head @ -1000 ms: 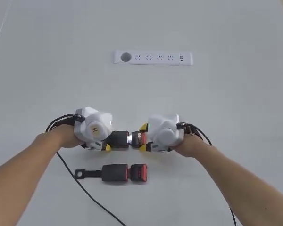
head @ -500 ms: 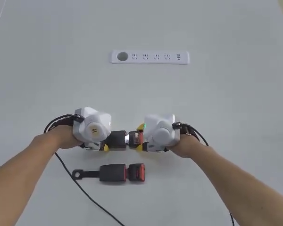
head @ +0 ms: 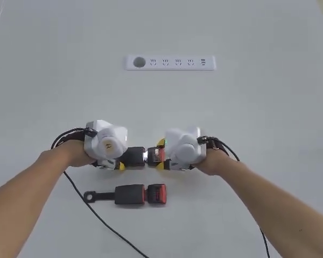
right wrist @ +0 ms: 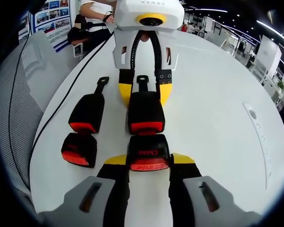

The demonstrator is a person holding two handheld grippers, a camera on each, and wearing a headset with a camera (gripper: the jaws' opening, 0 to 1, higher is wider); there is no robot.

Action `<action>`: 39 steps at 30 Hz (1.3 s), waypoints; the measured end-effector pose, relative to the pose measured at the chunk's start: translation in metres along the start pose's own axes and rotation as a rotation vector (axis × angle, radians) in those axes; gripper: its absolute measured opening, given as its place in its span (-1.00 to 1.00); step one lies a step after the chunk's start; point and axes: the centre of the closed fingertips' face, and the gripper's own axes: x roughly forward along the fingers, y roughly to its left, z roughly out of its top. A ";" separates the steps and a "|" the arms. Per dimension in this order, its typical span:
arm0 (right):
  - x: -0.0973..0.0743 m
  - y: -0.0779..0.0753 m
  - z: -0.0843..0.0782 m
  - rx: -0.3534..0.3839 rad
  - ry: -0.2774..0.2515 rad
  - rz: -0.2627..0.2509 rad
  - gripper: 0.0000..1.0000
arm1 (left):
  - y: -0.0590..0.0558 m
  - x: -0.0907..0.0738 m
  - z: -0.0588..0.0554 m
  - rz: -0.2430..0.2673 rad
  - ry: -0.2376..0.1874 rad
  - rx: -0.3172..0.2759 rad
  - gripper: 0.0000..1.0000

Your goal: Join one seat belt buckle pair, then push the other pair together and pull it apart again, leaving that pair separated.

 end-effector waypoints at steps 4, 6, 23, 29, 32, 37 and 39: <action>-0.001 0.001 0.000 -0.011 0.010 0.002 -0.42 | 0.001 0.000 0.000 0.000 0.005 0.000 -0.39; -0.002 0.001 -0.001 -0.010 0.008 0.002 -0.41 | 0.001 0.000 0.001 -0.001 0.015 0.005 -0.39; -0.009 -0.003 -0.015 -0.037 0.029 -0.002 -0.40 | 0.000 -0.001 0.001 -0.004 0.040 -0.001 -0.38; -0.012 -0.002 -0.015 -0.036 0.027 -0.002 -0.40 | -0.002 -0.003 0.003 -0.004 0.038 -0.001 -0.38; -0.014 -0.003 -0.017 -0.035 0.029 0.000 -0.40 | -0.001 -0.003 0.003 -0.004 0.036 -0.001 -0.38; -0.017 -0.002 -0.025 -0.031 0.039 0.004 -0.40 | -0.003 -0.005 0.006 -0.005 0.036 0.002 -0.38; -0.019 -0.002 -0.027 -0.028 0.043 0.003 -0.40 | -0.004 -0.006 0.007 -0.006 0.037 0.004 -0.38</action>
